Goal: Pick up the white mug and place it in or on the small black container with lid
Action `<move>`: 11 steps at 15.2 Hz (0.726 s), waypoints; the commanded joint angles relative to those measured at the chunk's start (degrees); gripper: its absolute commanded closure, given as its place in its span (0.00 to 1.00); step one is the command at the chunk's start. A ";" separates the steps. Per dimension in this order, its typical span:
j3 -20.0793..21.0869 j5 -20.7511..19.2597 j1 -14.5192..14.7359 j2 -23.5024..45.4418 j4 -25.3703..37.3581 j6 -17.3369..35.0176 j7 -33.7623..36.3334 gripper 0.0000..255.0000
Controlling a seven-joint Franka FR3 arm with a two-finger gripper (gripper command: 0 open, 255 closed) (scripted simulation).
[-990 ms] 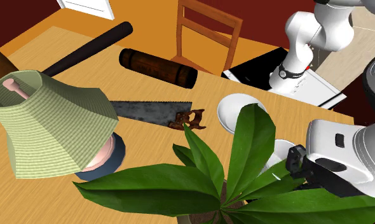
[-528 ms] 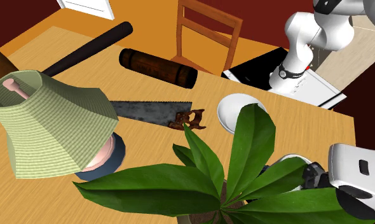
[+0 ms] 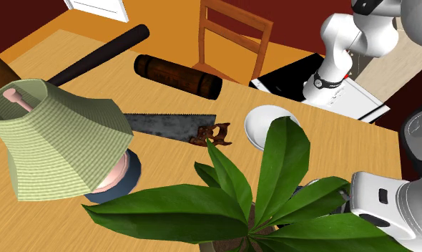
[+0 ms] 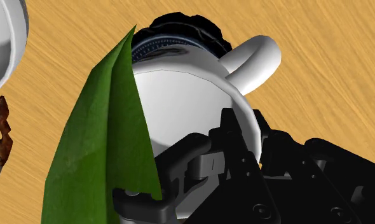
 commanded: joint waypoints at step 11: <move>-0.08 -0.24 -0.10 0.31 -2.03 2.31 0.51 0.00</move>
